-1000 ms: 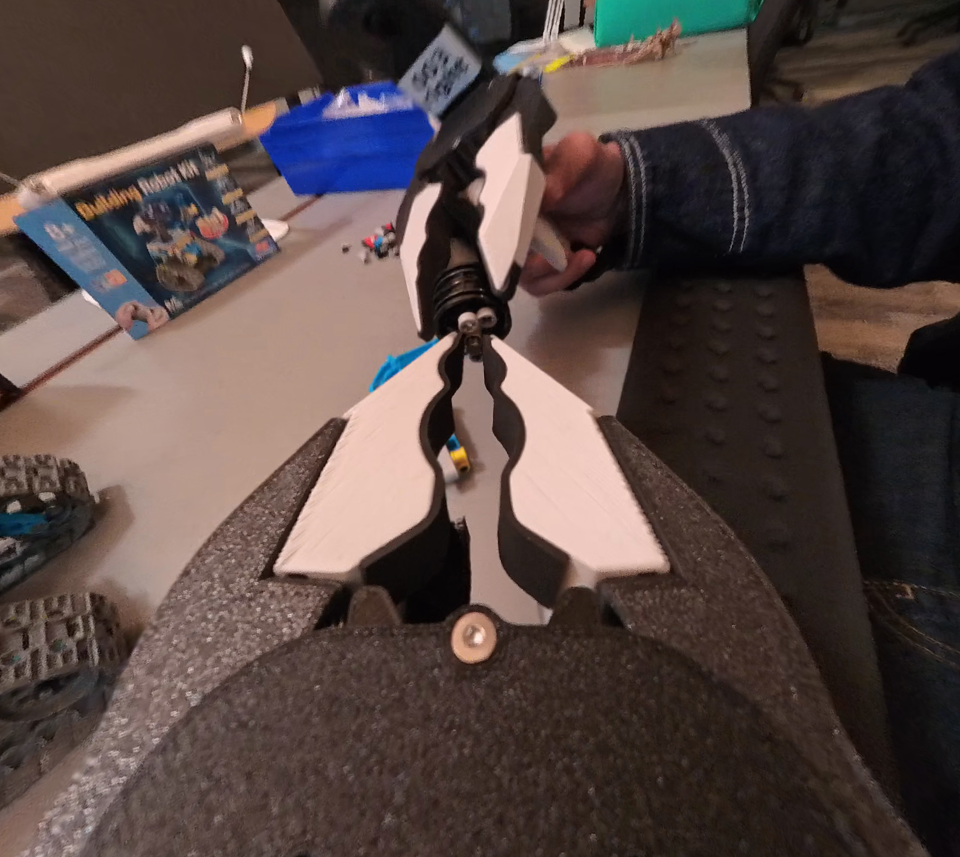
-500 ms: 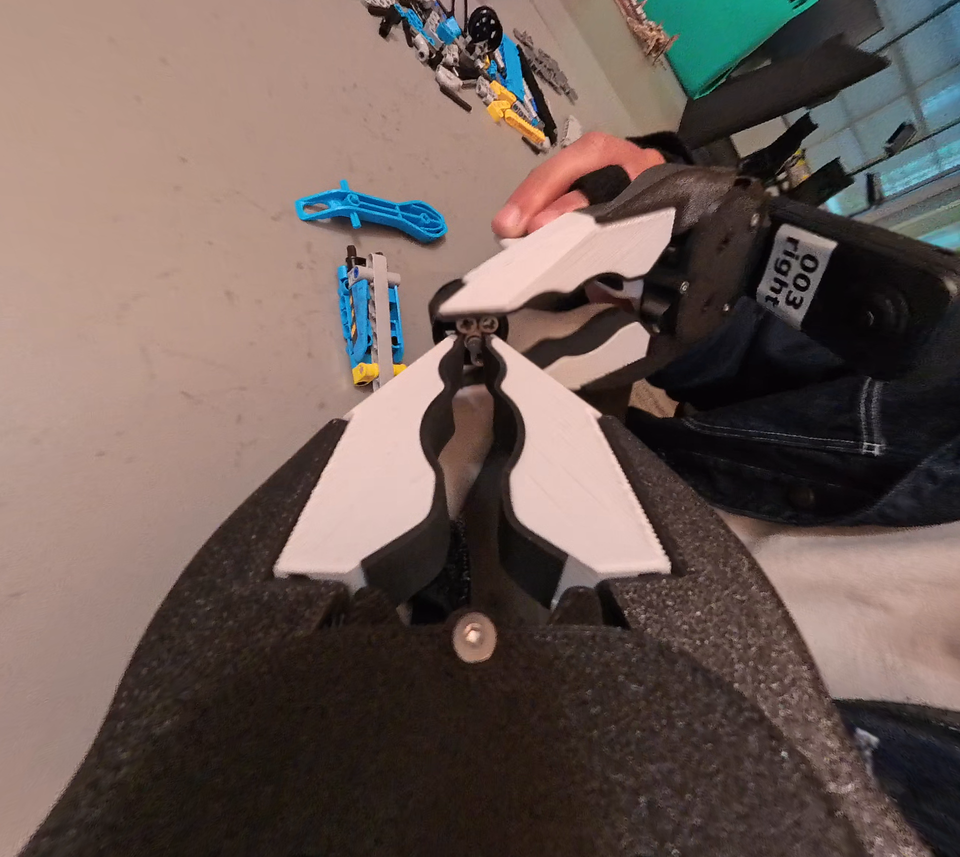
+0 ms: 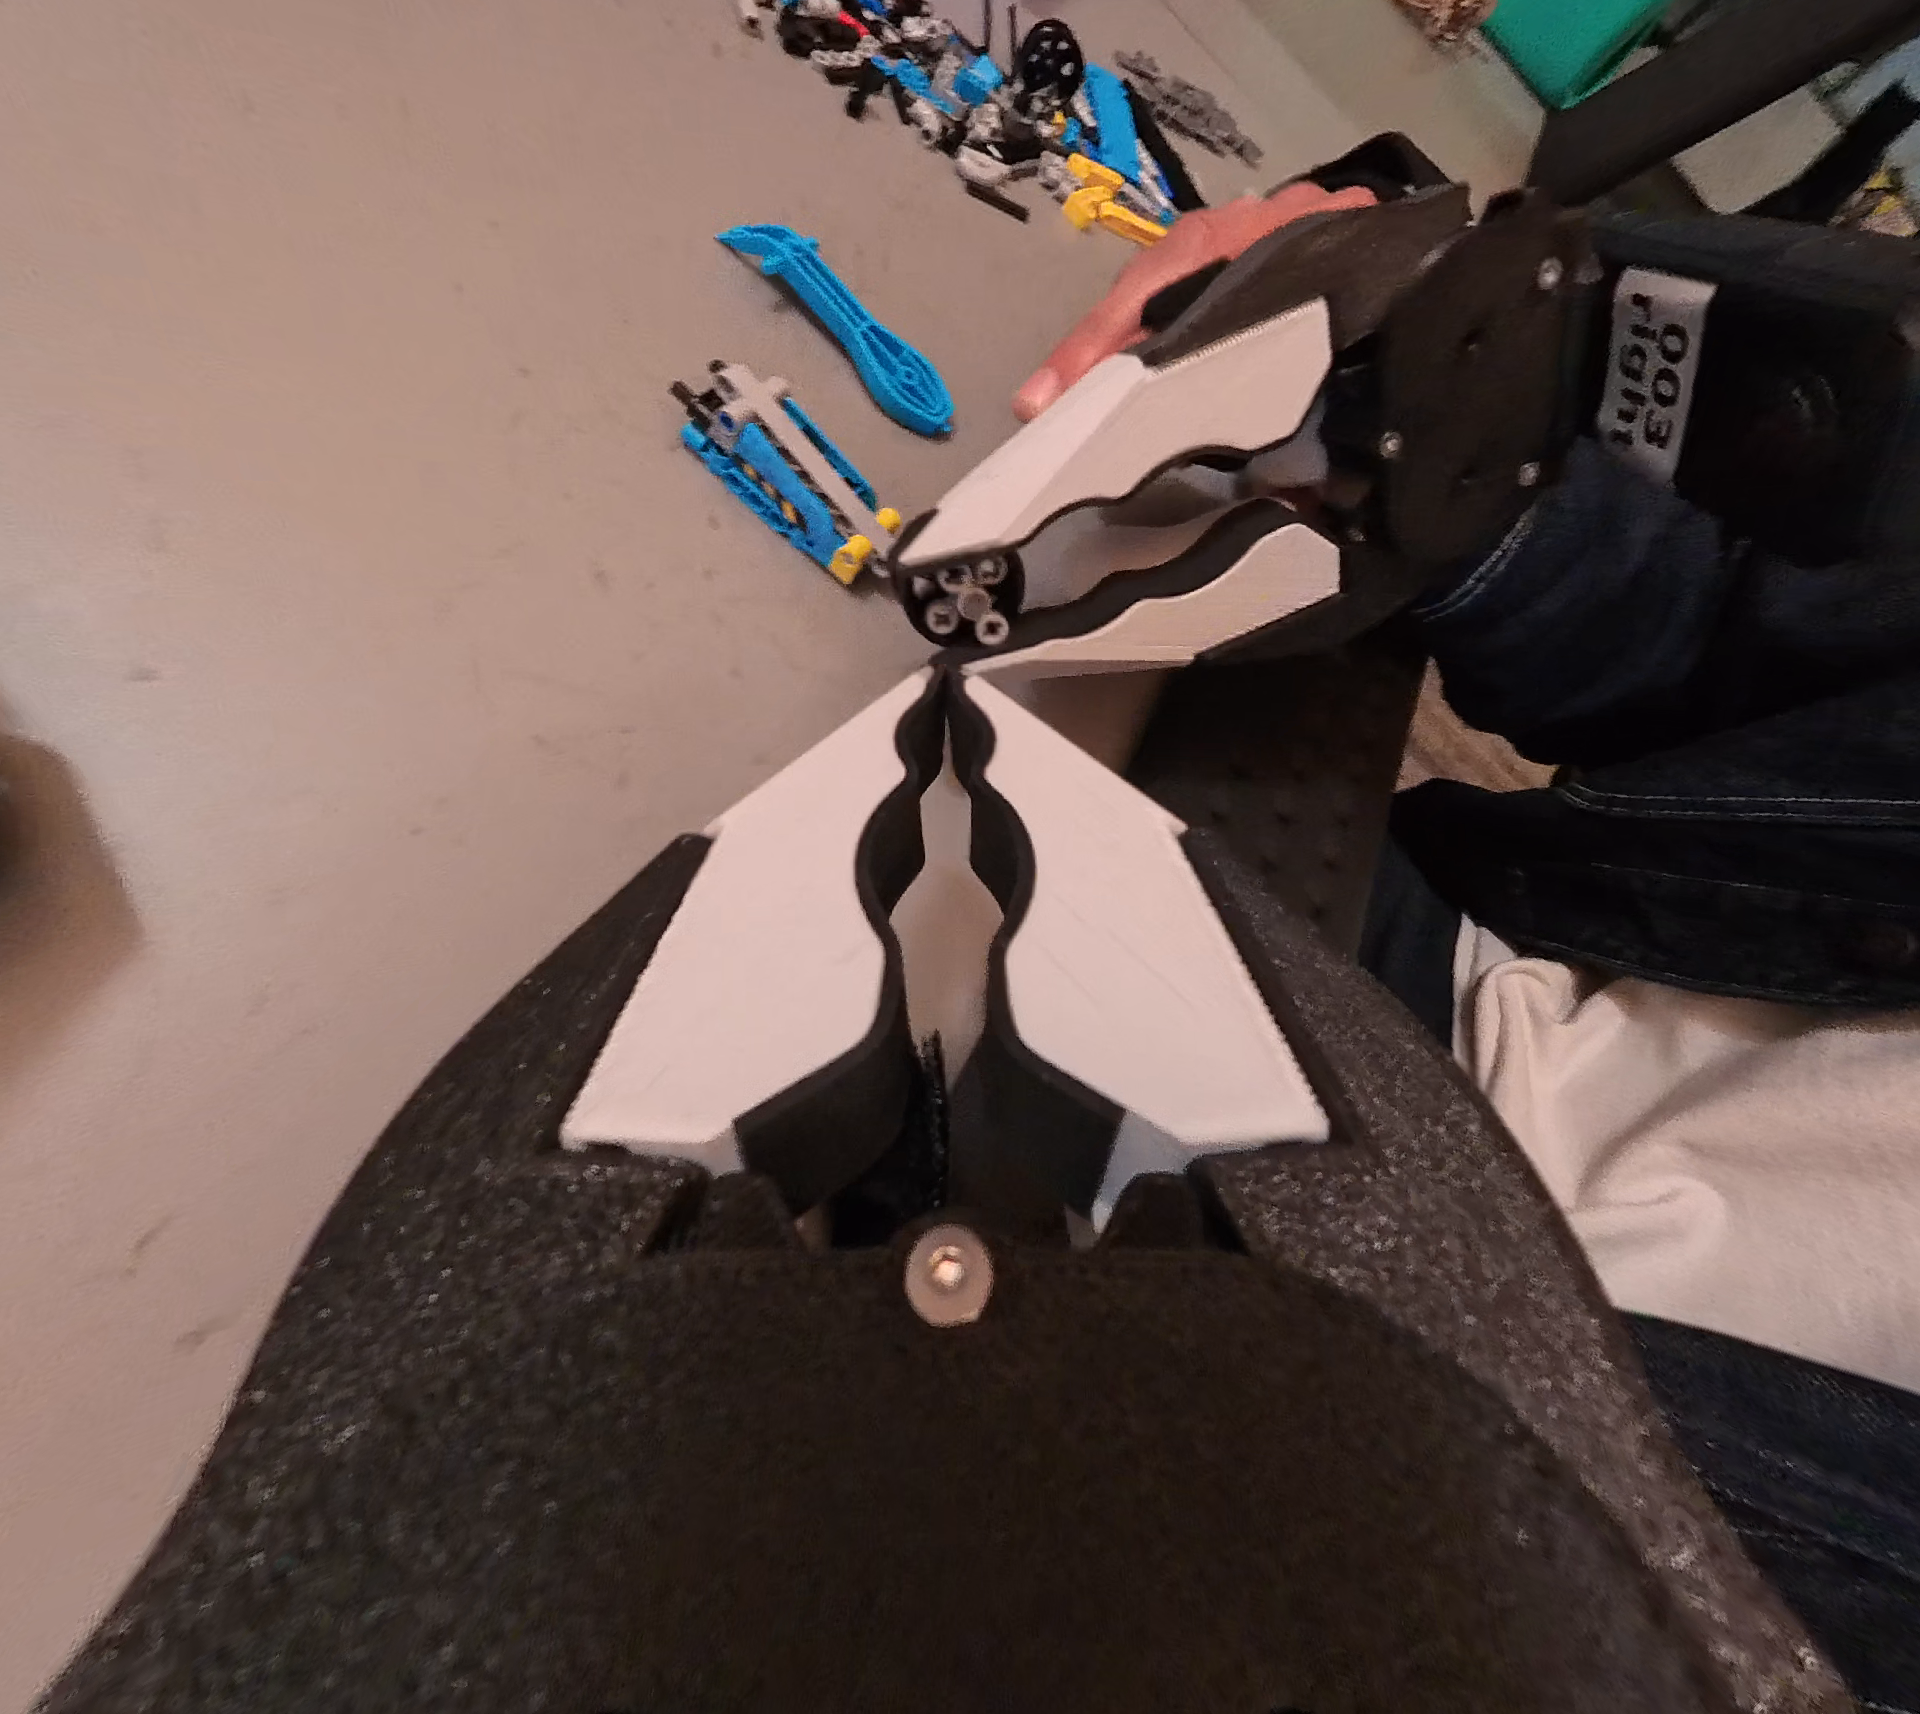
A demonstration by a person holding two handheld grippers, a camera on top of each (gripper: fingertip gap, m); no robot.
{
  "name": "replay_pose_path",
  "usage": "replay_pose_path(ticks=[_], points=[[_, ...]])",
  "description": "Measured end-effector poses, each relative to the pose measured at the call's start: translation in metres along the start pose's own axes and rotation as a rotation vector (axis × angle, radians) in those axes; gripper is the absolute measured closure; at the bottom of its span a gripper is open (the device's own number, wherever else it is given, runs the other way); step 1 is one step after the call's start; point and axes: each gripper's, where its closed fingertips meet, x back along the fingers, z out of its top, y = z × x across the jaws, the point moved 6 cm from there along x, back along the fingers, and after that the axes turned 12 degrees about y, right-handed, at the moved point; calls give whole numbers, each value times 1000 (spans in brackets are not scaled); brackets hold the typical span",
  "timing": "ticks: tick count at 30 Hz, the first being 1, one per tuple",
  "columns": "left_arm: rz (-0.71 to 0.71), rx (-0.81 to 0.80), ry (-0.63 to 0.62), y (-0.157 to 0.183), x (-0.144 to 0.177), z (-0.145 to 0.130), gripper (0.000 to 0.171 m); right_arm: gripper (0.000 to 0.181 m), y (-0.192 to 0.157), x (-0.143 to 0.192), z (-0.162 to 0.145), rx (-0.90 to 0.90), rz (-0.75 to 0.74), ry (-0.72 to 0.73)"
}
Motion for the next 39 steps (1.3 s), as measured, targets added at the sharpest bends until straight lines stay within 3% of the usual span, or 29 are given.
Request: replay_pose_path(ticks=[2, 4, 8, 11, 16, 24, 30, 35, 39], points=[[-32, 14, 22, 4, -5, -3, 171, 160, 1, 2, 4, 15, -30, 40], [-61, 30, 41, 7, -8, -3, 156, 160, 2, 3, 11, -40, -31, 115], [-61, 1, 106, -1, 1, 4, 147, 160, 8, 3, 12, -347, 78, 263], [-67, -28, 92, -9, 6, 3, 147, 159, 7, -5, -2, -510, 174, 228], [-45, -95, 16, -12, -4, -6, 147, 159, -2, -6, -22, -469, 198, 103], [-56, -326, -132, -5, -24, -23, 147, 150, -3, 4, -28, -482, 218, 98], [-32, -400, -137, -13, -22, -22, 147, 161, 2, -1, -21, -576, 208, 99], [-24, -368, -120, -14, -21, -24, 154, 168, 7, -10, -18, -531, 247, 64], [21, -502, -114, -15, -22, -22, 154, 168, 6, -12, -19, -588, 310, 36]])
